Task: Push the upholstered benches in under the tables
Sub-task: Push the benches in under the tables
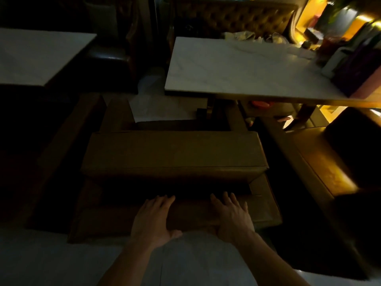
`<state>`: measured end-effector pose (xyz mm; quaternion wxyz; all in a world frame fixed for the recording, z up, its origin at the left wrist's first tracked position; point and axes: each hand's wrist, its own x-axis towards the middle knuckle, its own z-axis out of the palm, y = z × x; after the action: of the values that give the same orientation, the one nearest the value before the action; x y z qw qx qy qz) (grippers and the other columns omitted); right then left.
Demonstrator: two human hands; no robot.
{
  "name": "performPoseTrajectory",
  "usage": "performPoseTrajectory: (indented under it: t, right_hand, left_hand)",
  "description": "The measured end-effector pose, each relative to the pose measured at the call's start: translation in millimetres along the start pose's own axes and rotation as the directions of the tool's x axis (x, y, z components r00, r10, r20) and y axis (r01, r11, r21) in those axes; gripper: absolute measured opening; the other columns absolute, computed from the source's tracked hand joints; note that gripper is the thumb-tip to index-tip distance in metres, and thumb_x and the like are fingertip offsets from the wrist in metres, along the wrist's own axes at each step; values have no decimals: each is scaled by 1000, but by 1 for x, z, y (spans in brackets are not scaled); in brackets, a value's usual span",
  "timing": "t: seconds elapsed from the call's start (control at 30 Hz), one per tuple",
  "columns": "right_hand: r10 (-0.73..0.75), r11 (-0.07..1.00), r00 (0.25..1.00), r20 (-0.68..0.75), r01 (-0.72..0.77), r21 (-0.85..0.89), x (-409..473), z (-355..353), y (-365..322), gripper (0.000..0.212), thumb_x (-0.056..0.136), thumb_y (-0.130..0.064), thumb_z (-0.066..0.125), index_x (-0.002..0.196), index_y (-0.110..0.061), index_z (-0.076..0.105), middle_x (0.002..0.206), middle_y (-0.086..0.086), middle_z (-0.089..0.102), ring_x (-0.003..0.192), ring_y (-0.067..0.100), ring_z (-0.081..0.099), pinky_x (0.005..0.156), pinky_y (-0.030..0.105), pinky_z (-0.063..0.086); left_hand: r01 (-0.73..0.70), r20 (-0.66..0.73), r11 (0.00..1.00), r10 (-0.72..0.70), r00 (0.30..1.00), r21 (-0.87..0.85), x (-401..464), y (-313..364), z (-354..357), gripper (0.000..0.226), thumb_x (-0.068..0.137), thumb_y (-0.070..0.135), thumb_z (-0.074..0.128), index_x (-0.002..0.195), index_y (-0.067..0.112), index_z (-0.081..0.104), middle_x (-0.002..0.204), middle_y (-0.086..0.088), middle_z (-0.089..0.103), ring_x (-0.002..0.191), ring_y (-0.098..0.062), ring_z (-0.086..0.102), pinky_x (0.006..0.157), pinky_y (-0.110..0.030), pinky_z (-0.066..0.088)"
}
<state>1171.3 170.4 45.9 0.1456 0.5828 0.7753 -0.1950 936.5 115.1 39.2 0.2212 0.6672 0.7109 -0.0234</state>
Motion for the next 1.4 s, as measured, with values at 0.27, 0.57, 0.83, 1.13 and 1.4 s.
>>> performPoseTrajectory:
  t: [0.27,0.57,0.83,1.13,1.4]
  right_hand:
    - [149,988,975,-162,-143,49,-124,-79,36,103,84,-49,71,158,-35,2,168,10,4,154,32,2,123,58,10]
    - [175,982,941,-288,-146,122,-177,-122,79,100,84,-43,72,158,-37,5,167,10,4,154,34,-1,123,60,6]
    - [300,949,874,-383,-233,212,-264,-116,233,99,81,-72,60,156,-43,2,168,5,3,154,31,-1,122,59,5]
    - [428,897,836,-342,-346,276,-378,-84,443,102,79,-77,57,157,-39,5,168,5,5,154,29,0,123,57,8]
    - [449,882,842,-299,-364,300,-389,-67,578,104,79,-77,59,158,-37,3,168,7,3,154,30,-3,124,54,8]
  left_hand:
    - [-227,-44,973,226,973,-33,-41,87,-67,111,65,82,63,154,41,11,163,9,14,148,-19,15,119,-44,15]
    - [-314,-50,949,313,948,-5,-55,160,-102,113,62,83,64,153,42,12,161,10,16,147,-20,18,117,-44,23]
    - [-459,-80,886,463,883,62,-67,324,-84,109,66,81,63,153,40,12,162,9,15,147,-19,16,116,-43,24]
    - [-511,46,859,511,858,-11,-109,537,-2,107,68,78,65,153,40,13,162,9,17,147,-17,17,118,-44,22]
    - [-532,22,846,533,846,-23,-92,678,67,106,70,77,65,154,38,13,162,9,17,147,-16,17,118,-40,23]
